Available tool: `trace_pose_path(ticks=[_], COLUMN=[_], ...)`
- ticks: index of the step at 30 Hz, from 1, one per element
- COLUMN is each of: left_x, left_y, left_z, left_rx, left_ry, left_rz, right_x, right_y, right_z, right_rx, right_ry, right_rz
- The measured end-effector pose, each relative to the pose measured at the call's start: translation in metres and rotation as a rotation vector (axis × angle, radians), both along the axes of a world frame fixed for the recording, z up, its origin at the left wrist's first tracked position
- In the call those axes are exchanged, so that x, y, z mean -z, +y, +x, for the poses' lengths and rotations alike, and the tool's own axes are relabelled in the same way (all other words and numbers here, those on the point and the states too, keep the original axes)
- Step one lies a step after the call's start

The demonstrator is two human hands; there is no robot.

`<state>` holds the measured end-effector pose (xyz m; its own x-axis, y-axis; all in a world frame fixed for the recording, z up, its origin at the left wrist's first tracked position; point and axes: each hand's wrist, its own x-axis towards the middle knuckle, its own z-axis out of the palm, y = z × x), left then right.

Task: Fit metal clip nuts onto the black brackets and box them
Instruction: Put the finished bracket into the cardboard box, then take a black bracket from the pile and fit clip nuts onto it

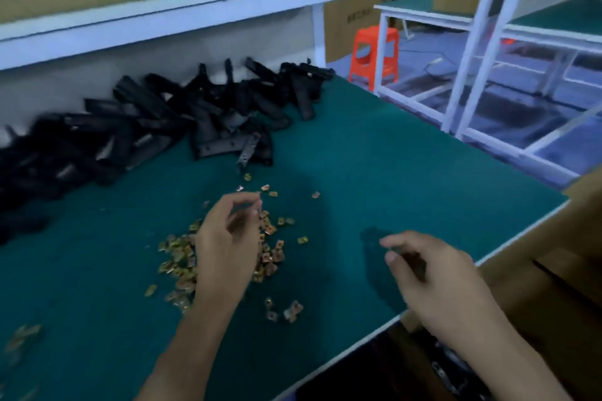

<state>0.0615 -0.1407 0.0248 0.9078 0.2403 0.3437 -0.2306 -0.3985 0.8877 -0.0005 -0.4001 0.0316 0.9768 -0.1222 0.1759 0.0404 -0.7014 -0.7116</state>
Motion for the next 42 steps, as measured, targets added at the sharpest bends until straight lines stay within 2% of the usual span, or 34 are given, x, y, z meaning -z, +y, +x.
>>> trace_pose_path(ticks=[4,7,14,18,22,25,28,32,35,37,39,42], left_x=[0.017,0.034,0.038,0.039,0.044,0.044,0.043,0.037,0.034,0.031,0.025,0.02], left_y=[0.094,0.136,0.147,0.149,0.151,0.152,0.152,0.147,0.144,0.141,0.139,0.143], left_z=[0.007,0.014,0.026,0.027,0.027,0.028,0.028,0.025,0.022,0.02,0.019,0.022], left_rx=[-0.403,-0.526,-0.561,-0.57,-0.548,-0.536,-0.524,-0.462,-0.259,-0.102,0.038,0.225], left_ry=[-0.047,0.04,0.04,0.055,0.048,0.053,0.041,-0.043,-0.15,-0.15,-0.054,0.039], left_rz=[0.15,0.254,0.017,-0.031,-0.069,-0.096,-0.126,-0.15,-0.235,-0.392,-0.619,-0.866], right_x=[0.013,0.017,0.011,0.016,0.023,0.02,0.01,-0.005,-0.005,0.0,0.006,0.01], right_y=[0.061,0.103,0.188,0.225,0.24,0.244,0.244,0.243,0.243,0.244,0.246,0.247], right_z=[0.058,0.108,0.22,0.258,0.273,0.268,0.244,0.194,0.164,0.154,0.149,0.147], right_rx=[-0.187,-0.266,-0.175,-0.005,0.141,0.082,-0.083,-0.431,-0.643,-0.741,-0.814,-0.831], right_ry=[0.023,0.024,0.051,0.109,0.045,0.003,-0.112,-0.307,-0.45,-0.495,-0.469,-0.473], right_rz=[-0.033,-0.031,0.075,0.171,0.364,0.581,0.568,0.432,0.254,0.198,0.218,0.219])
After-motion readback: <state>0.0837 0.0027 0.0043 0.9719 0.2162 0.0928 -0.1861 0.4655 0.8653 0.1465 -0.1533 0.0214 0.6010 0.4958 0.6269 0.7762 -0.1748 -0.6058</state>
